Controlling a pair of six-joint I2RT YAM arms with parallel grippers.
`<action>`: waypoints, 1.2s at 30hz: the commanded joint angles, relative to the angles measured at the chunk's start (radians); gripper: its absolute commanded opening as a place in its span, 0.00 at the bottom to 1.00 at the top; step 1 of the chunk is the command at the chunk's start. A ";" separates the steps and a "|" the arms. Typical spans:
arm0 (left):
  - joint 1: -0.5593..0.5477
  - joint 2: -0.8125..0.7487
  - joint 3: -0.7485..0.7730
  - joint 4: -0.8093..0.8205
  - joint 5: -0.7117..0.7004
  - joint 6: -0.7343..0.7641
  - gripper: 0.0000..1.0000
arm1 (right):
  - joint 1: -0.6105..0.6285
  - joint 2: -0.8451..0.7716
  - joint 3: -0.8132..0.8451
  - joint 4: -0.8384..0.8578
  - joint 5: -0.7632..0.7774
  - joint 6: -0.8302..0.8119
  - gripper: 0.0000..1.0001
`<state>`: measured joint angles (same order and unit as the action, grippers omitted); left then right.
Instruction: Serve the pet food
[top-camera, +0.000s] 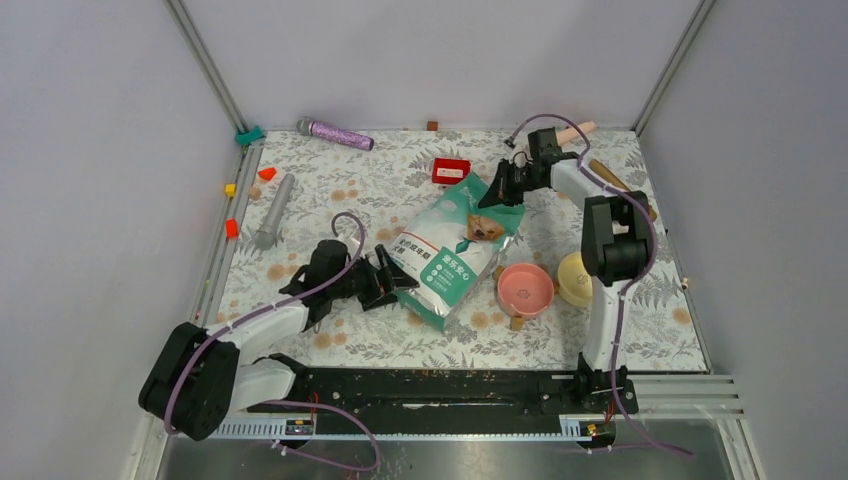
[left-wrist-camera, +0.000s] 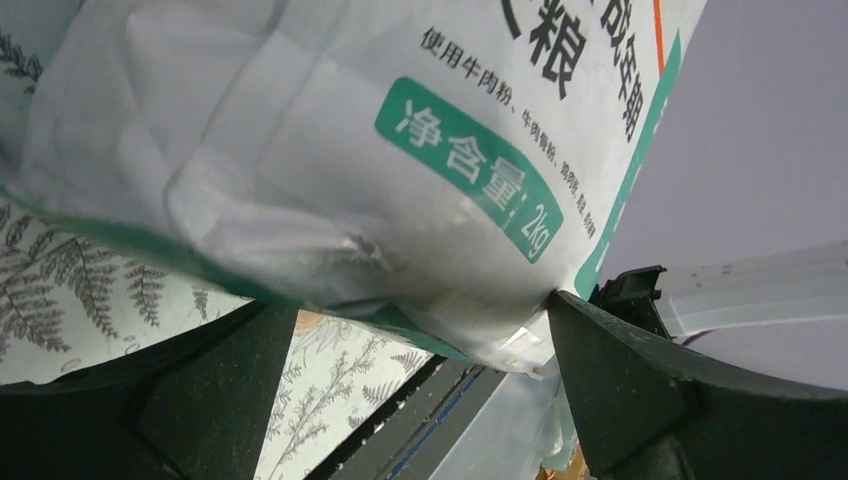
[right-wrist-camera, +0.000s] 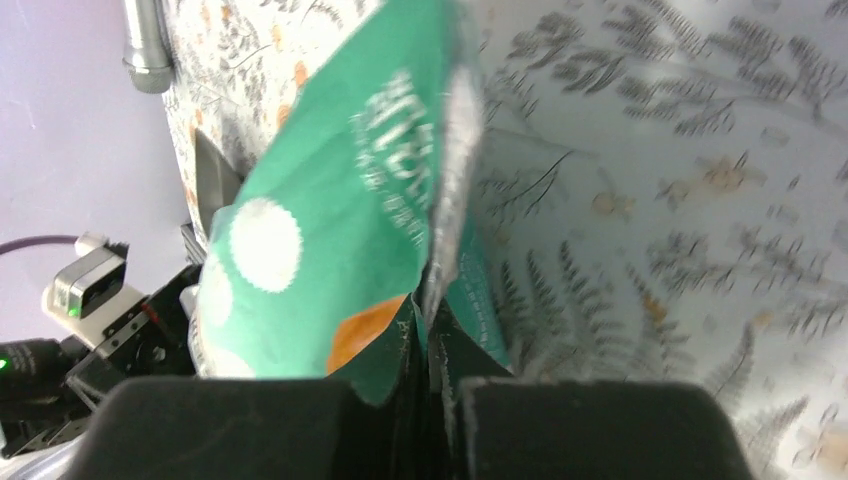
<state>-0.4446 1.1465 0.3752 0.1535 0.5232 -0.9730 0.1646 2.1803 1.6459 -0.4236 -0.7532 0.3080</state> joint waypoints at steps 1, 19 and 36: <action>-0.005 0.057 0.046 0.097 -0.134 0.035 0.98 | 0.060 -0.283 -0.075 -0.003 -0.105 0.057 0.00; -0.004 -0.016 0.161 -0.150 -0.310 0.118 0.99 | 0.569 -0.810 -0.013 -0.118 0.437 0.231 0.00; -0.016 -0.337 0.198 -0.243 -0.038 0.041 0.99 | 0.709 -0.744 0.102 -0.274 0.815 0.094 0.70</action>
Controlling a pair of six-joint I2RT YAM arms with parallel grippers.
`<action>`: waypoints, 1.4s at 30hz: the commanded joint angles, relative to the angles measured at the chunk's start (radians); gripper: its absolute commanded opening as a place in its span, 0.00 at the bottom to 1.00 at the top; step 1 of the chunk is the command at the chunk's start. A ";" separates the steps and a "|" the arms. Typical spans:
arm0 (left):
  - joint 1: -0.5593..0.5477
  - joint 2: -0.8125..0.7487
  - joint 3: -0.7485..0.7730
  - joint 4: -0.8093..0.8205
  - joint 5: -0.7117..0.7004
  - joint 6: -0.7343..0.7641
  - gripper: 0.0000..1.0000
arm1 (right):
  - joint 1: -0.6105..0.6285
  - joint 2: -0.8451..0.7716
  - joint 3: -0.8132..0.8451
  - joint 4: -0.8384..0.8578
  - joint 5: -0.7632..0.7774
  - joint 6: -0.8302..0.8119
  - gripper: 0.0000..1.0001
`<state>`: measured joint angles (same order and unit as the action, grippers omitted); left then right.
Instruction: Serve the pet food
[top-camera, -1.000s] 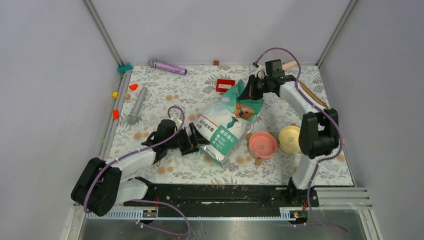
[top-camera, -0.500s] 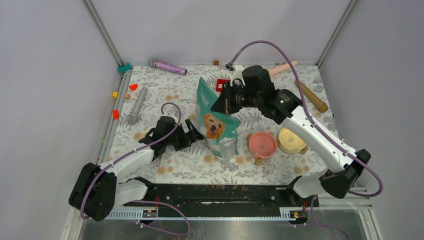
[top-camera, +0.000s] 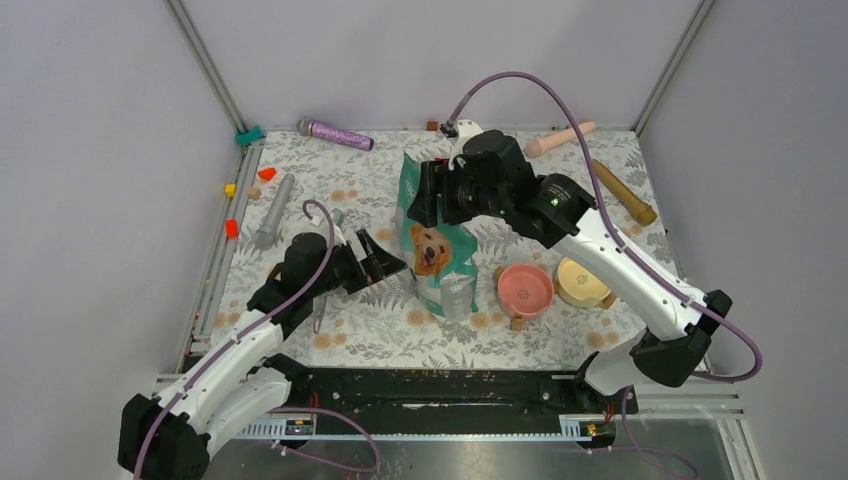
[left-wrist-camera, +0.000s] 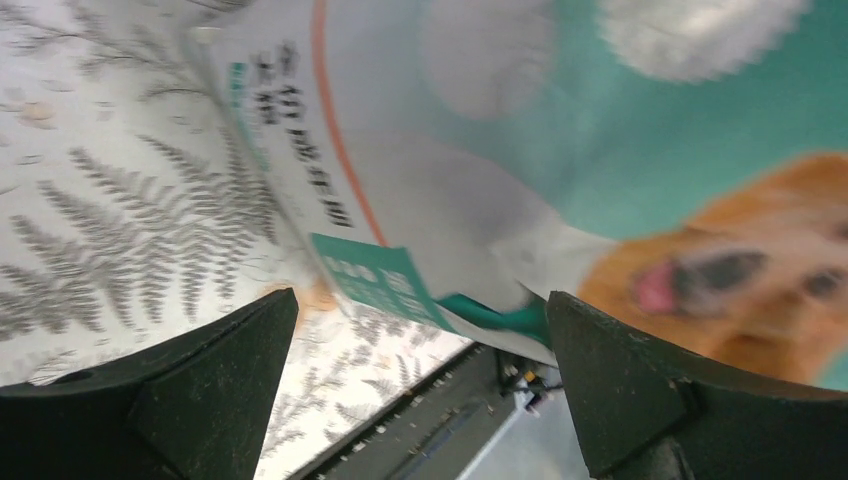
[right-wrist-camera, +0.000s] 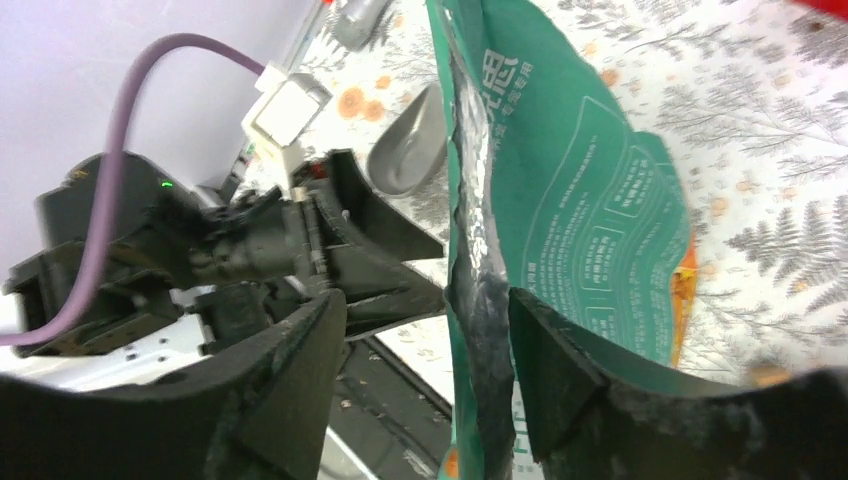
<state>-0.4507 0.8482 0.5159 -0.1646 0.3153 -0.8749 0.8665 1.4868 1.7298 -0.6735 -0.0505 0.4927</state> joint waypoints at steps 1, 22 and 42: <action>-0.017 -0.045 0.056 0.098 0.181 -0.072 0.99 | 0.007 -0.060 0.012 -0.023 0.134 -0.106 0.76; -0.049 -0.003 0.173 0.037 0.140 0.025 0.99 | 0.003 -0.160 -0.019 -0.046 0.317 -0.289 0.99; -0.049 0.032 0.167 0.037 0.127 0.040 0.99 | 0.000 -0.107 0.075 -0.003 0.290 -0.347 0.99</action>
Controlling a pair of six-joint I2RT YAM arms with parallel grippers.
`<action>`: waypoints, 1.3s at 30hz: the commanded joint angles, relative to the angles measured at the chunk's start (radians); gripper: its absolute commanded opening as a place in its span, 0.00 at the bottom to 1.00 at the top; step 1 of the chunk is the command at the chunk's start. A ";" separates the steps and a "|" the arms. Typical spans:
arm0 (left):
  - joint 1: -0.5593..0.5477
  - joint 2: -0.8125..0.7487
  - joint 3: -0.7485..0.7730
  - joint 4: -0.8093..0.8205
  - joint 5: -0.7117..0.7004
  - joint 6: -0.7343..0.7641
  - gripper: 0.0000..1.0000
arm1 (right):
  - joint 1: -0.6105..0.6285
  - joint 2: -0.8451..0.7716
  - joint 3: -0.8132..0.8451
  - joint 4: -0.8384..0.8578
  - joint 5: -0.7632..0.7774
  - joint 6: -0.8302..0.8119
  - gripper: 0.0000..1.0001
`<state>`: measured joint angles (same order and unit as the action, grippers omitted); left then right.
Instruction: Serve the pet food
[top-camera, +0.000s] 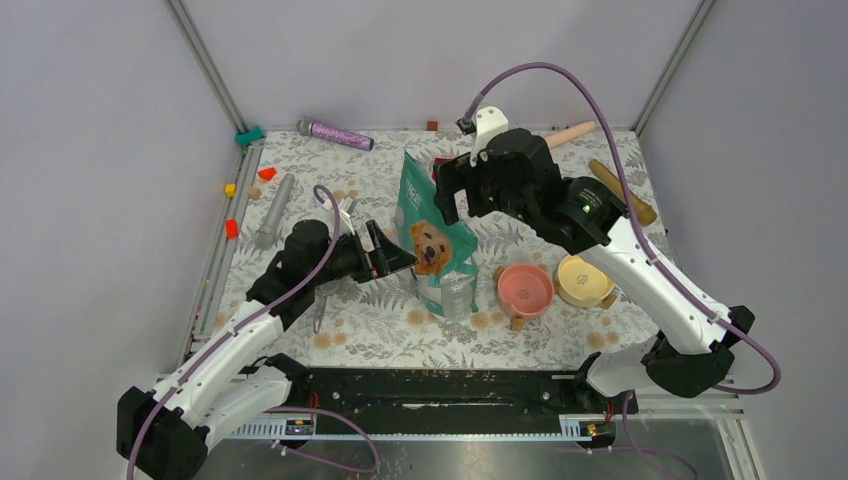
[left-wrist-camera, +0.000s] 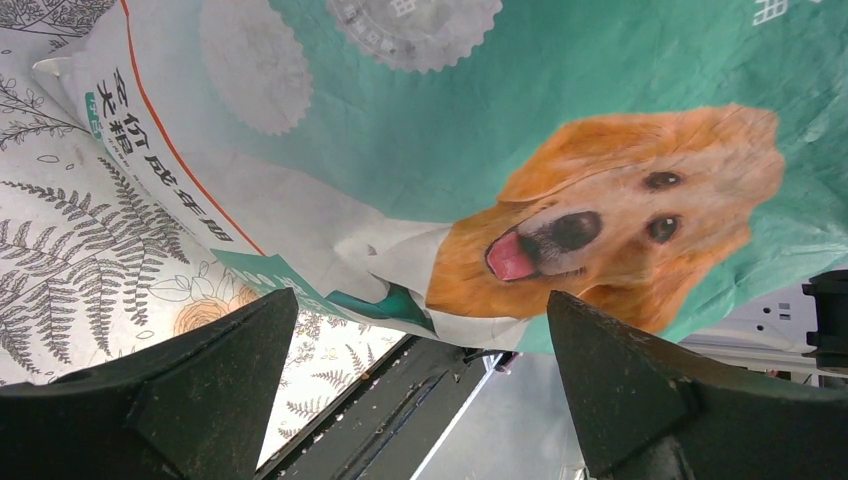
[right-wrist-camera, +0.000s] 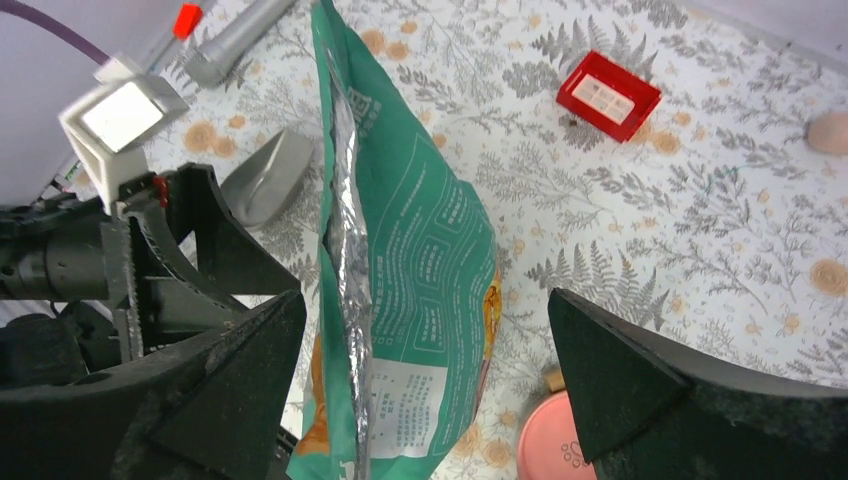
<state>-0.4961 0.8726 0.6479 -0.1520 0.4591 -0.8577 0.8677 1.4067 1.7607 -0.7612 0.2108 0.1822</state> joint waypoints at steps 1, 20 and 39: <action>-0.004 0.011 0.036 0.025 -0.018 0.023 0.99 | -0.001 -0.022 0.048 0.102 0.030 -0.046 0.99; -0.003 0.026 0.054 -0.013 -0.051 0.040 0.99 | -0.104 0.334 0.508 -0.095 -0.147 -0.134 0.98; -0.004 0.030 0.104 -0.099 -0.094 0.080 0.99 | -0.131 0.347 0.481 -0.154 -0.232 -0.137 0.93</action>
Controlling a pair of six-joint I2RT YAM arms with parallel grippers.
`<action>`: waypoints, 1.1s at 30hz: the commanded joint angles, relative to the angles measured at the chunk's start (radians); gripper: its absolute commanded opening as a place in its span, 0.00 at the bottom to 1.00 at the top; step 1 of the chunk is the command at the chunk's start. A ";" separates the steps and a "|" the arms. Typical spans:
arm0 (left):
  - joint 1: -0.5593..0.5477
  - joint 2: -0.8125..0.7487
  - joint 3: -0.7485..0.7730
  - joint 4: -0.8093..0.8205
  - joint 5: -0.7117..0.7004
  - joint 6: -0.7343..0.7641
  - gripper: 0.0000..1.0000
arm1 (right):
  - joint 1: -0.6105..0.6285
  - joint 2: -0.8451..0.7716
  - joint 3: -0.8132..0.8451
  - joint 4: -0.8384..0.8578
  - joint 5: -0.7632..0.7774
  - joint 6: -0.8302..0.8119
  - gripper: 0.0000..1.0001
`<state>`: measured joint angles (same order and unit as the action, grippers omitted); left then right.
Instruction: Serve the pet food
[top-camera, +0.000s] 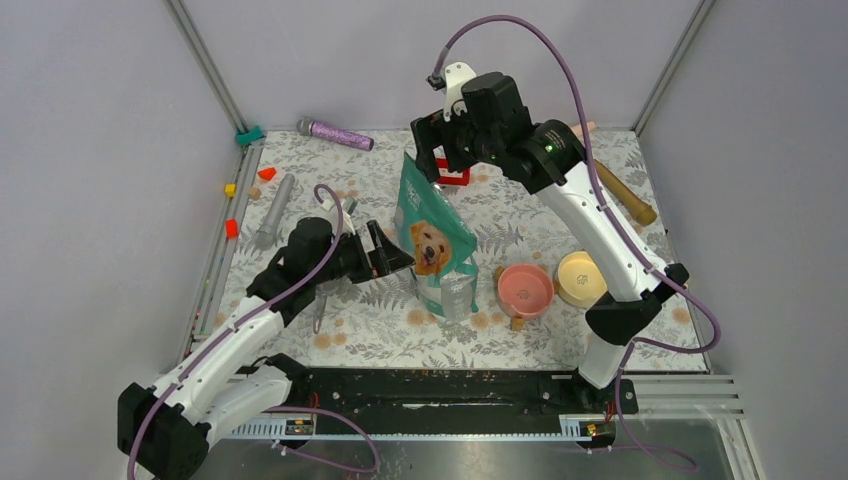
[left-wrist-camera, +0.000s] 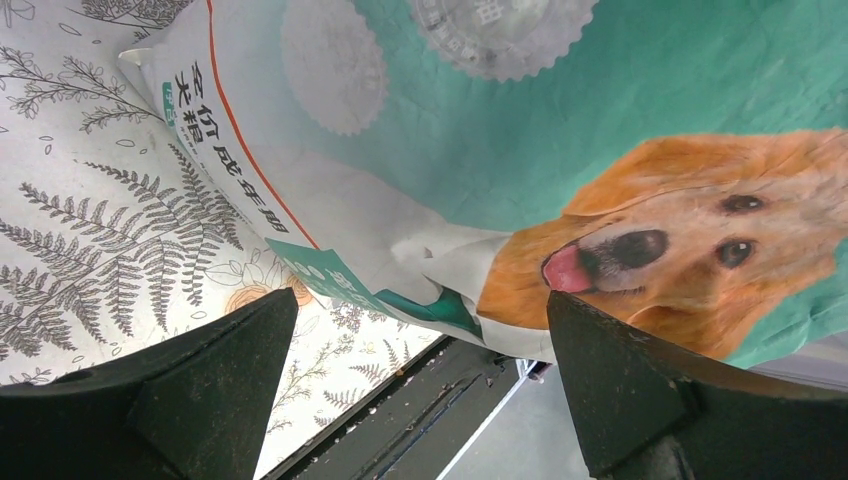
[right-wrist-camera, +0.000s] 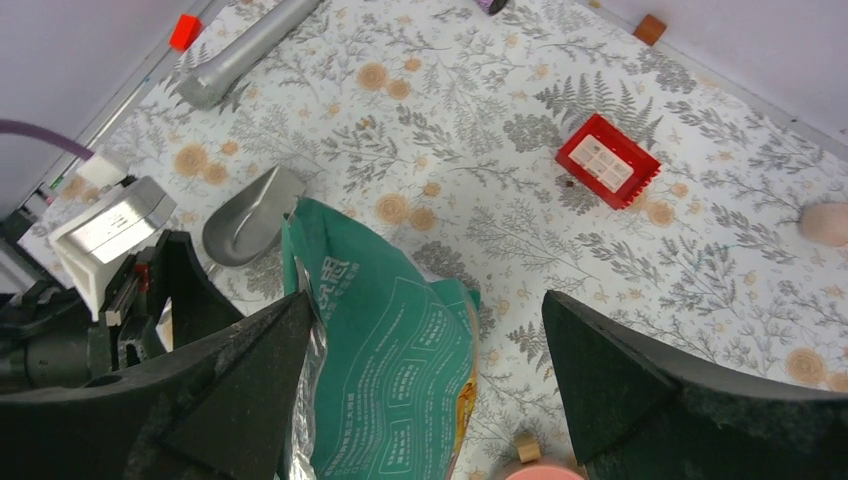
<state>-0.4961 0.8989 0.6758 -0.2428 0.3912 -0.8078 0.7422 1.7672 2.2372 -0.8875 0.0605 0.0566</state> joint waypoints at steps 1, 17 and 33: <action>-0.004 0.008 0.097 -0.026 -0.030 0.037 0.99 | -0.007 -0.015 0.002 -0.037 -0.107 -0.011 0.92; -0.004 0.198 0.542 -0.400 -0.123 0.131 0.99 | -0.006 -0.085 -0.058 -0.040 -0.240 0.024 0.85; -0.002 0.237 0.568 -0.353 -0.075 0.171 0.99 | -0.007 -0.091 -0.120 -0.017 -0.134 0.010 0.75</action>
<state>-0.4961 1.2098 1.2427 -0.6540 0.3092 -0.6651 0.7383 1.6970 2.1204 -0.8997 -0.1127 0.0742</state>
